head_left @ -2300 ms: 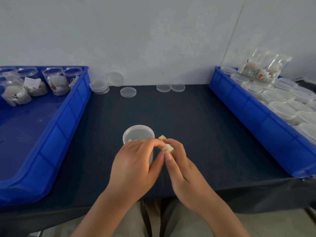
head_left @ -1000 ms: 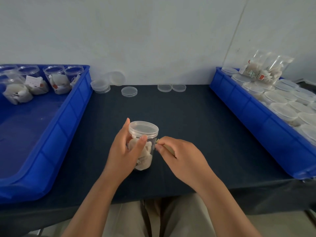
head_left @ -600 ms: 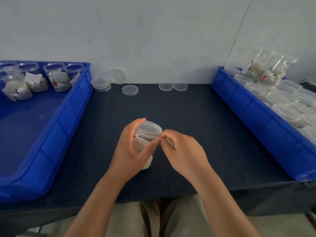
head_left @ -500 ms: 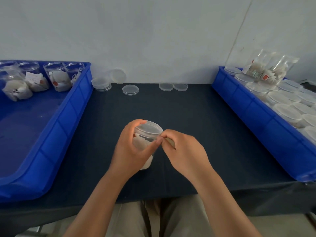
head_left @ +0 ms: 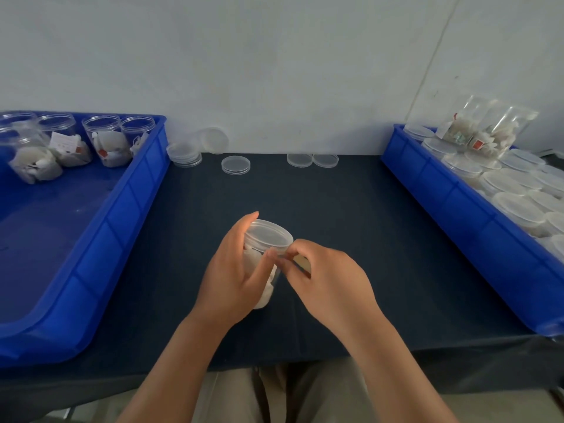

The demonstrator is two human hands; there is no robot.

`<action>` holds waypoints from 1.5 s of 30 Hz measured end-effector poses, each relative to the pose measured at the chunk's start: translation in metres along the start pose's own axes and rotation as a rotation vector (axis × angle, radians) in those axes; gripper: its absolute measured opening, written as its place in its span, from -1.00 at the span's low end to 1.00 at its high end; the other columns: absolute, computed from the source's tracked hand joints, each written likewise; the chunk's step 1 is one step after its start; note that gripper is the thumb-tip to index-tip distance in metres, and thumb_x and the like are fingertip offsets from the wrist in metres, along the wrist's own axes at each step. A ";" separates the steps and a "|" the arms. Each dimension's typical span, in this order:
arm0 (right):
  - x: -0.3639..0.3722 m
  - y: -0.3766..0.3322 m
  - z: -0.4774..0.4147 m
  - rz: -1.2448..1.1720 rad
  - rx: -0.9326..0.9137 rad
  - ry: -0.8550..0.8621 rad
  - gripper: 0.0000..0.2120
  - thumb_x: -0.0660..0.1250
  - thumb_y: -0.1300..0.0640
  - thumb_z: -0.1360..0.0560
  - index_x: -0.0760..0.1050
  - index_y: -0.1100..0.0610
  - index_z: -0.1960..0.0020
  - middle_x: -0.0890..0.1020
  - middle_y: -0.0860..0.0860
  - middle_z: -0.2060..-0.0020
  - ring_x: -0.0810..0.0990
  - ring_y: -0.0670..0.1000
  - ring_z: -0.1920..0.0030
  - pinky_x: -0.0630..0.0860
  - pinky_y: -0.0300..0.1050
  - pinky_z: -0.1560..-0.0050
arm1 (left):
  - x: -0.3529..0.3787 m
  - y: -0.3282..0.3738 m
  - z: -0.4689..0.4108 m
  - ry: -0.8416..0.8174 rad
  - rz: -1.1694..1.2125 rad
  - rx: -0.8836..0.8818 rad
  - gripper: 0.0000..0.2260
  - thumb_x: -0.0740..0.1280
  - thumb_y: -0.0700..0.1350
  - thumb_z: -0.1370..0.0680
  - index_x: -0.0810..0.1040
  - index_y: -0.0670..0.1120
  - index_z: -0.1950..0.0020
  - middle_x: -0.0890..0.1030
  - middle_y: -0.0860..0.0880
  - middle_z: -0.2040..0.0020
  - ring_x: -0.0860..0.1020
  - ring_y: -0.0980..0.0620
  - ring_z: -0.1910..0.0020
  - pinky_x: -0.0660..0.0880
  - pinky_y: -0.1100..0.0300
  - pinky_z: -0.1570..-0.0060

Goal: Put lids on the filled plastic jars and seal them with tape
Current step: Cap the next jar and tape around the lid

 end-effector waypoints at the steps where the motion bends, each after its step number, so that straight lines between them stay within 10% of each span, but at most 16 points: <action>1: 0.000 -0.001 0.000 0.008 0.000 -0.008 -0.78 0.20 -0.30 -0.65 0.51 -0.22 -0.09 0.53 -0.21 0.34 0.51 -0.15 0.37 0.26 -0.34 0.42 | 0.000 -0.001 0.000 0.007 0.006 0.000 -0.36 0.28 0.46 -0.52 0.20 0.34 -0.54 0.43 0.35 -0.40 0.44 0.34 -0.36 0.40 0.38 -0.18; 7: -0.002 0.000 -0.005 -0.058 -0.013 -0.089 -0.83 0.22 -0.31 -0.64 0.49 -0.28 -0.12 0.60 -0.21 0.27 0.58 -0.16 0.29 0.42 -0.26 0.40 | -0.001 -0.007 -0.003 0.044 0.120 -0.043 -0.42 0.32 0.52 -0.48 0.19 0.56 -0.45 0.41 0.49 -0.35 0.41 0.41 -0.36 0.40 0.30 -0.18; 22: -0.002 0.038 -0.025 -0.165 0.053 -0.316 -0.58 -0.03 -0.44 -0.64 0.39 -0.43 -0.40 0.61 -0.39 -0.16 0.56 -0.26 -0.10 0.44 -0.27 -0.01 | -0.012 -0.015 -0.018 -0.123 0.409 -0.076 -0.58 0.35 0.07 -0.62 0.43 0.29 -0.47 0.62 0.23 -0.23 0.59 0.21 -0.26 0.47 0.45 -0.14; 28: 0.001 0.032 -0.030 -0.219 -0.004 -0.310 -0.53 -0.01 -0.53 -0.53 0.41 -0.46 -0.33 0.52 -0.62 0.06 0.52 -0.44 -0.01 0.42 -0.34 0.08 | -0.013 -0.020 -0.019 -0.167 0.444 -0.096 -0.61 0.23 0.08 -0.68 0.42 0.19 -0.53 0.61 0.31 -0.24 0.59 0.26 -0.25 0.46 0.47 -0.15; 36: 0.010 0.027 -0.033 -0.196 -0.007 -0.330 -0.59 0.05 -0.45 -0.62 0.37 -0.44 -0.42 0.61 -0.37 -0.21 0.58 -0.23 -0.17 0.57 -0.11 -0.16 | -0.015 -0.022 -0.016 -0.237 0.457 -0.094 -0.60 0.21 0.10 -0.67 0.43 0.21 -0.53 0.61 0.16 -0.32 0.58 0.09 -0.34 0.49 0.34 -0.23; 45: 0.010 0.023 -0.029 -0.169 -0.024 -0.245 -0.46 -0.01 -0.51 -0.57 0.24 -0.47 -0.52 0.52 -0.50 0.22 0.53 -0.40 0.17 0.37 -0.35 0.19 | -0.014 -0.026 -0.020 -0.315 0.420 -0.119 -0.49 0.17 0.36 -0.60 0.36 0.30 -0.55 0.58 0.10 -0.38 0.56 0.08 -0.38 0.48 0.12 -0.34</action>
Point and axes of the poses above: each hand's wrist, its own z-axis away from the middle knuckle, its own x-axis out of the palm, y = z × x, the point moved 4 cm from there along -z, towards the middle knuckle
